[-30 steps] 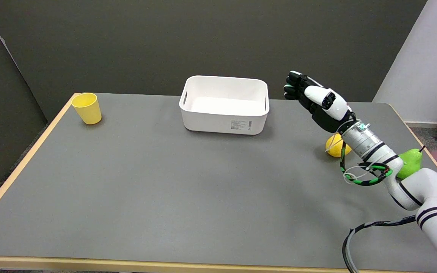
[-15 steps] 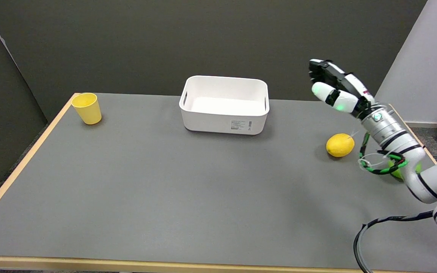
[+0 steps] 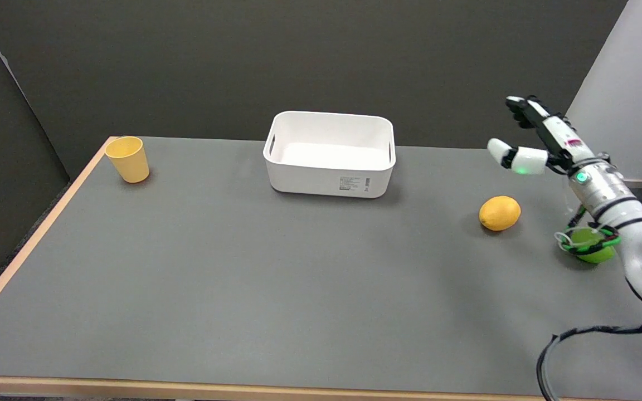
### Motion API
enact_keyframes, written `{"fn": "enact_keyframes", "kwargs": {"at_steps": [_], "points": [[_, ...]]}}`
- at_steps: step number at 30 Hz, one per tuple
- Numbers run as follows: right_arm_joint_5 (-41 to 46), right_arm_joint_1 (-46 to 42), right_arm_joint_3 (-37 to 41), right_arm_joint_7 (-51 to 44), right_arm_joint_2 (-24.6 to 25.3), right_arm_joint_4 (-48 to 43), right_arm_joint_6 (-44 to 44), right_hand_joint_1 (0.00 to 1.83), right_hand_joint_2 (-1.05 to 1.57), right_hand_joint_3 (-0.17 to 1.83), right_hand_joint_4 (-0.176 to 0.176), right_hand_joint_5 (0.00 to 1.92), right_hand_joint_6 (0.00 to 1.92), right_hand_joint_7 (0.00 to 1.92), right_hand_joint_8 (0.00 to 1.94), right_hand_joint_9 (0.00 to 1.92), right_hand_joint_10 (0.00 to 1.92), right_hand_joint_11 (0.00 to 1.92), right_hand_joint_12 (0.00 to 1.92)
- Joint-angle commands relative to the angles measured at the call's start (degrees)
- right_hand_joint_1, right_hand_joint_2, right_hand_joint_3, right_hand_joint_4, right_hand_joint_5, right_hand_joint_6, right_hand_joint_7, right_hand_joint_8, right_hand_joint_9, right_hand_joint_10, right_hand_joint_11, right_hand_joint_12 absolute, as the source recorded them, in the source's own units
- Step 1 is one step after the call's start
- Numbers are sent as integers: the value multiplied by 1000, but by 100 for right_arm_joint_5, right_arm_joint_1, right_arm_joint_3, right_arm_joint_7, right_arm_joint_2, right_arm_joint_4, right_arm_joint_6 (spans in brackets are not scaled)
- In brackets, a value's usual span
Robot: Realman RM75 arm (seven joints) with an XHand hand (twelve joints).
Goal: Pick up the lemon.
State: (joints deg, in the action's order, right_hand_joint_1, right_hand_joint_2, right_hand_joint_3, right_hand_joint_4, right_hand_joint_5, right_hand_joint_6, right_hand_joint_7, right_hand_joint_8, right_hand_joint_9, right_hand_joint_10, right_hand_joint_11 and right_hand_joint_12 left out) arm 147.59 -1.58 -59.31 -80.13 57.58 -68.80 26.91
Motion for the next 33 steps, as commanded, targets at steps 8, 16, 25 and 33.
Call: {"fn": "enact_keyframes", "kwargs": {"at_steps": [8, 16, 25, 33], "points": [[8, -1753, 436, -300, 143, -645, 267, 587, 590, 861, -52, 107, 307, 137, 285, 51, 688, -1, 934], [0, -1472, -62, -161, -84, -503, 225, 541, 562, 944, -51, 116, 409, 170, 401, 103, 723, -1, 1032], [0, -1384, -92, 33, -272, 282, -275, 532, 564, 942, -49, 136, 418, 192, 410, 113, 731, -1, 1052], [0, -1127, -308, 220, -351, 913, -250, 555, 557, 945, -54, 119, 425, 135, 405, 61, 699, -1, 1012]]}}
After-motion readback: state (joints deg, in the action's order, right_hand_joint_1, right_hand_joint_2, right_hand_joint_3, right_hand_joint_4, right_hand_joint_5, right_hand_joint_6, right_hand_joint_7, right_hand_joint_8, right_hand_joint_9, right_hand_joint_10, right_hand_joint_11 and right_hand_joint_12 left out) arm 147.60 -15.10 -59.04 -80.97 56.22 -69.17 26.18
